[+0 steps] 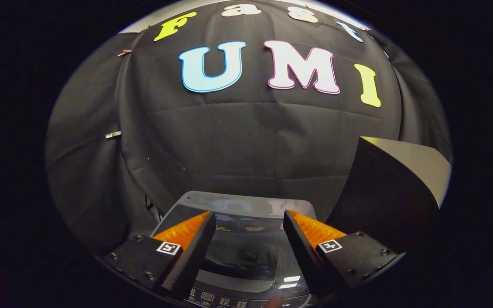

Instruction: Put the clothes into the washing machine and then close the washing machine lid.

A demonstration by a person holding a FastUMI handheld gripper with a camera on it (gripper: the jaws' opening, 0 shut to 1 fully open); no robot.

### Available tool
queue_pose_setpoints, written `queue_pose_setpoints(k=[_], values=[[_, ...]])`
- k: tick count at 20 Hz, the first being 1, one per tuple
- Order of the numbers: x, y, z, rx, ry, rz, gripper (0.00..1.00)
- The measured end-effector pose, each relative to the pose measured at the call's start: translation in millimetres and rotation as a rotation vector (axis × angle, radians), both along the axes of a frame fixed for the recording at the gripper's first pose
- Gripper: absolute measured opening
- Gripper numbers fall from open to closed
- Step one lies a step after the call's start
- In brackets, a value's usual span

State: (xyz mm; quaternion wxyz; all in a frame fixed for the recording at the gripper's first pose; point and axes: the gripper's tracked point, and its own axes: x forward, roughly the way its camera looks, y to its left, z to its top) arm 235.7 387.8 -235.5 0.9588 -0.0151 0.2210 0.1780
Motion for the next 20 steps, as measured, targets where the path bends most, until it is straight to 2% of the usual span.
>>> queue_pose_setpoints(k=[13, 17, 20], values=[[-60, -11, 130, 0.108, -0.254, 0.054, 1.00], [-76, -42, 176, 0.129, -0.299, 0.066, 1.00], [-89, -85, 195, 0.145, -0.306, 0.040, 0.99]])
